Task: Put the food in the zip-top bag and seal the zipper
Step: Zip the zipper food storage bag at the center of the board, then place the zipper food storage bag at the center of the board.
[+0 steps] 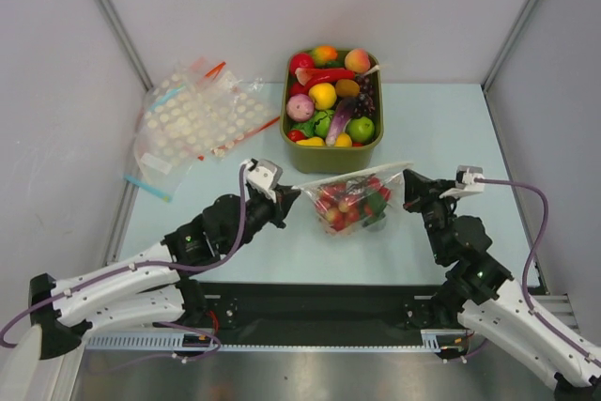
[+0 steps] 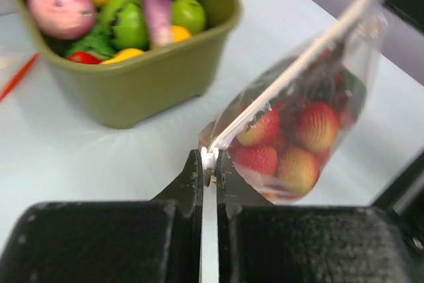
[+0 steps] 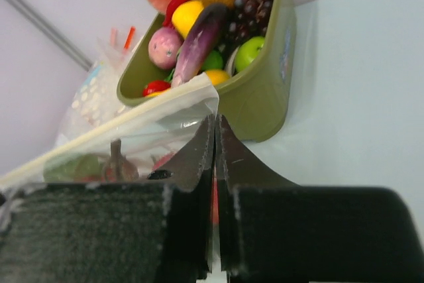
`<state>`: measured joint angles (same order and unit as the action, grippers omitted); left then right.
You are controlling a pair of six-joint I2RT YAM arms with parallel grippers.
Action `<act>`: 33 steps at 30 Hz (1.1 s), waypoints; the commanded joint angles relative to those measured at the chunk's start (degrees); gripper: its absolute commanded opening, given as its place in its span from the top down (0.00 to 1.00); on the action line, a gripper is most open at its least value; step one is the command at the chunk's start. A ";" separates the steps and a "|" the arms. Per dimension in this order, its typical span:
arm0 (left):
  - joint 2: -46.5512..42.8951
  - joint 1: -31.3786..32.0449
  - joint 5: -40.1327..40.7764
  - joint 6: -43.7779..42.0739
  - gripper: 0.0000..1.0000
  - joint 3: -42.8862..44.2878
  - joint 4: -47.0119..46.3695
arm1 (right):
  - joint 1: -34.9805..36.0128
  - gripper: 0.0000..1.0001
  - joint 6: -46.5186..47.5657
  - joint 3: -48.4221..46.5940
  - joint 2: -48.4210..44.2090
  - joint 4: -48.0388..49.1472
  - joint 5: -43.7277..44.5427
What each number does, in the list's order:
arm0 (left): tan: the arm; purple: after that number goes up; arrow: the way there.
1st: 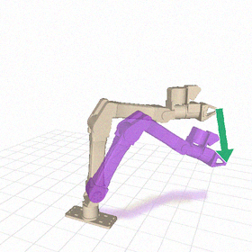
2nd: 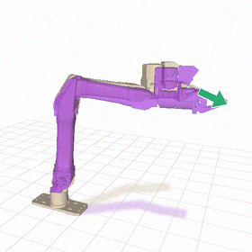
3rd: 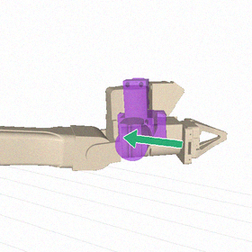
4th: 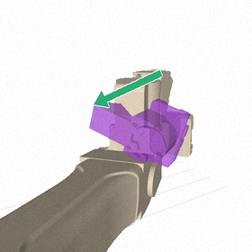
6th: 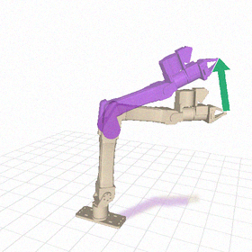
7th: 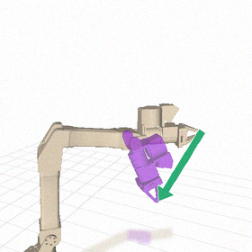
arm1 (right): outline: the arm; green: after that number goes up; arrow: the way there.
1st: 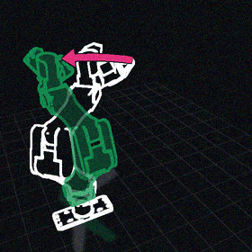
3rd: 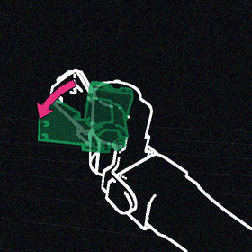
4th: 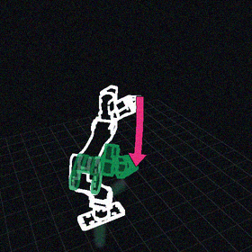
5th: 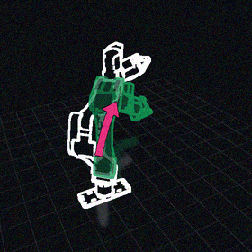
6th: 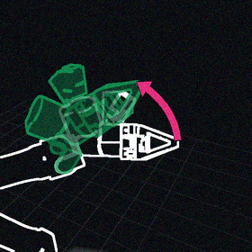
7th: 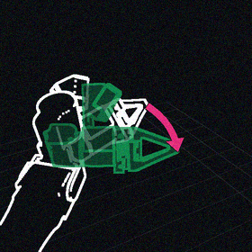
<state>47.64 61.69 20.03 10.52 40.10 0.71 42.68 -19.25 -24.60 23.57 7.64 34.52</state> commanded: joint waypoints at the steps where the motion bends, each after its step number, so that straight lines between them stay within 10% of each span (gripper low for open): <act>1: -0.97 -4.29 15.21 4.50 1.00 0.25 -2.19 | -1.01 1.00 2.37 1.21 1.73 10.98 4.24; 8: 6.05 -12.02 13.98 7.40 1.00 0.16 -4.40 | -1.89 0.90 3.52 1.66 12.36 19.16 -2.17; 11: 10.26 -14.58 13.89 9.24 0.98 1.03 -3.88 | -2.77 0.67 1.41 -1.05 18.16 16.81 -4.72; 12: 10.89 -15.10 15.90 10.38 0.92 1.91 -2.40 | -2.86 0.40 0.45 -1.93 19.48 15.49 -4.47; 15: 10.46 -15.20 17.67 11.01 0.58 2.09 -1.85 | -3.12 0.06 -0.88 -4.57 22.13 11.36 -4.02; 20: 0.72 -15.20 16.00 13.20 0.00 -3.00 -5.36 | -2.95 0.02 -2.11 -5.81 20.11 7.32 -3.85; 33: -17.23 -15.11 10.57 16.29 0.00 -11.69 -5.97 | -2.95 0.01 -15.92 -13.28 18.53 -6.41 7.50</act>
<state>30.68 46.70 34.24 26.11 31.03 -2.48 39.88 -31.46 -35.97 43.86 2.85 37.47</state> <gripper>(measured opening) 0.996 0.994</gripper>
